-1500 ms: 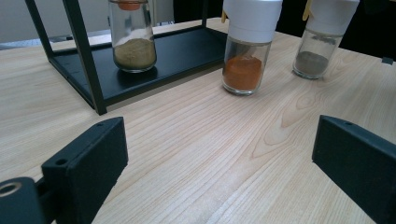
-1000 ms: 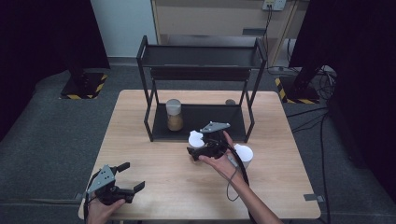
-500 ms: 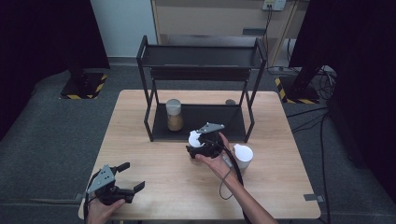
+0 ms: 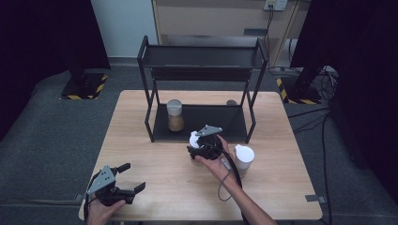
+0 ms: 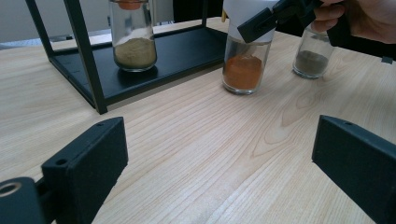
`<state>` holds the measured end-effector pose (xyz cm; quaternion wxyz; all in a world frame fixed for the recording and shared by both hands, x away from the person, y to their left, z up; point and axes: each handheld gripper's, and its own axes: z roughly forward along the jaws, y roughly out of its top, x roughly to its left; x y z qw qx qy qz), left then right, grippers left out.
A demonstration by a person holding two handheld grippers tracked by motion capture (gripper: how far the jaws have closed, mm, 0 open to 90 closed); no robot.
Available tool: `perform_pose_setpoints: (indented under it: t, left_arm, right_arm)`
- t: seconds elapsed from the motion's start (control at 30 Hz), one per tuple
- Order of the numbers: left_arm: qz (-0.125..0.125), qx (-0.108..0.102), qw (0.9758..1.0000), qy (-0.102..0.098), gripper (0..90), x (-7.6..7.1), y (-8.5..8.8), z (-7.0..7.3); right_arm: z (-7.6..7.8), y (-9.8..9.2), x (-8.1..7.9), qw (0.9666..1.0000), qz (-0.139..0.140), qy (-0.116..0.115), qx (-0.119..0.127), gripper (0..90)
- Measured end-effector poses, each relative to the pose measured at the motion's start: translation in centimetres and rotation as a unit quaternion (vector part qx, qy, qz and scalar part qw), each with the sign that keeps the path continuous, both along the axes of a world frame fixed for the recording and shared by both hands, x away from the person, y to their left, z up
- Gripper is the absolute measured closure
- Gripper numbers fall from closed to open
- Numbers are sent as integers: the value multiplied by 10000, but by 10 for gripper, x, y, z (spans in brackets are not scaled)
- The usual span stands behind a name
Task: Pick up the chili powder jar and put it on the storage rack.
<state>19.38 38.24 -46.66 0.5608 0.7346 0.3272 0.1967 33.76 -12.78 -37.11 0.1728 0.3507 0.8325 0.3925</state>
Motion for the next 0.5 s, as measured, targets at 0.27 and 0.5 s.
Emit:
perform_pose_setpoints:
  t: [0.27,0.5]
  left_arm:
    - [-1,-7,10000,1,27,0,0,0]
    - [-8,15,10000,6,28,0,0,0]
  right_arm:
    - [3,0,1,10000,-36,23,-26,311]
    - [12,0,2,10000,-74,-13,14,311]
